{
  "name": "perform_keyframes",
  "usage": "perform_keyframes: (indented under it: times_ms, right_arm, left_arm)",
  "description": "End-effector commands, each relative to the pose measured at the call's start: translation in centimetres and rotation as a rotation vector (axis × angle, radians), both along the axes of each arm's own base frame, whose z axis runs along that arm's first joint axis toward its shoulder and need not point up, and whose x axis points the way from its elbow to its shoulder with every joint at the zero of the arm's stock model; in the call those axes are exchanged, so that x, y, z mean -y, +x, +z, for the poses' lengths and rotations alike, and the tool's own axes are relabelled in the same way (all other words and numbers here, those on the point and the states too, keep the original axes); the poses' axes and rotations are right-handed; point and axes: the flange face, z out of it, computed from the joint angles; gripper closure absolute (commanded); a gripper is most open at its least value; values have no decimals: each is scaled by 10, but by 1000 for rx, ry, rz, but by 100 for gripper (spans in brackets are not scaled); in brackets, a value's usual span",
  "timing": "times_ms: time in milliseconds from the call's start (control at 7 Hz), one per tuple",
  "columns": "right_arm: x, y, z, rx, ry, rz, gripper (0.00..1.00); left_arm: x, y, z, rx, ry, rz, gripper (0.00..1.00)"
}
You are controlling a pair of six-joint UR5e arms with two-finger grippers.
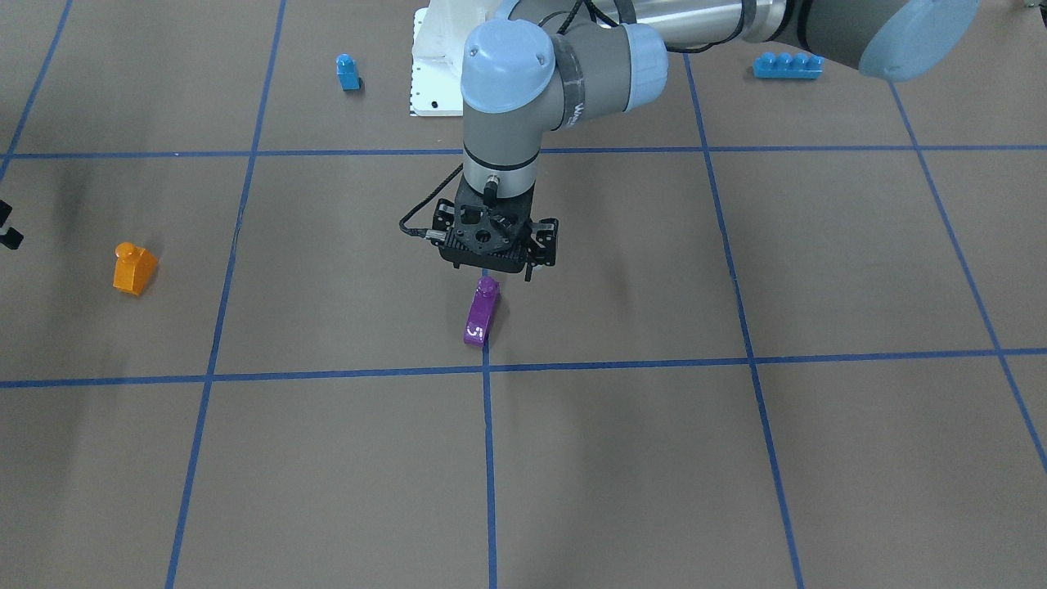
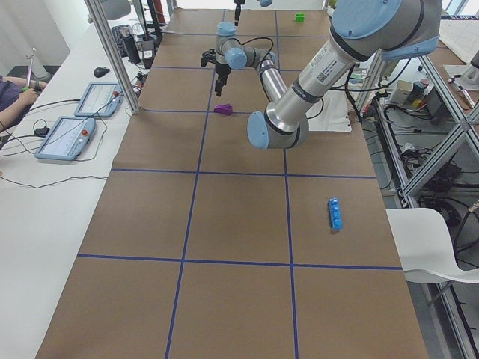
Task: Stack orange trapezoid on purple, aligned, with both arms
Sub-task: 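Lift the left gripper away while the right gripper reaches for the orange block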
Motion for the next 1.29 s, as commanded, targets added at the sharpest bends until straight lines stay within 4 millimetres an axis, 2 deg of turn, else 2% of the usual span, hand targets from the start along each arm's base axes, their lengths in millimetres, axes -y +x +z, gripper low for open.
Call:
perform_keyframes:
  times_ms: [0,143,286,429,714,857,1000,1143]
  right_arm:
    - [-15,-61,-4,-13,-54,18,0]
    - [-13,-79,-8,-19,-57,16,0]
    - [-19,-99,-2,-32,-87,8,0]
    - [-24,-110,2,-48,-87,-4,0]
    - [-16,-138,12,-61,-111,-28,0]
    - [-15,-146,25,-75,-129,-36,0]
    - [-16,-148,27,-82,-138,-41,1]
    - [-20,-145,32,-84,-152,-47,16]
  left_arm:
    - [-3,-13,-5,-6,-3,1,0]
    - [-2,-14,-5,-6,-3,0,0]
    - [-2,-16,-7,-9,-1,-2,0]
    - [-2,-17,-8,-11,0,-3,0]
    - [-2,-18,-3,-7,-2,-5,0]
    - [-2,-19,-3,-7,-2,-5,0]
    - [-2,-19,-3,-9,-1,-5,0]
    - [-3,-18,-3,-7,-2,-3,0]
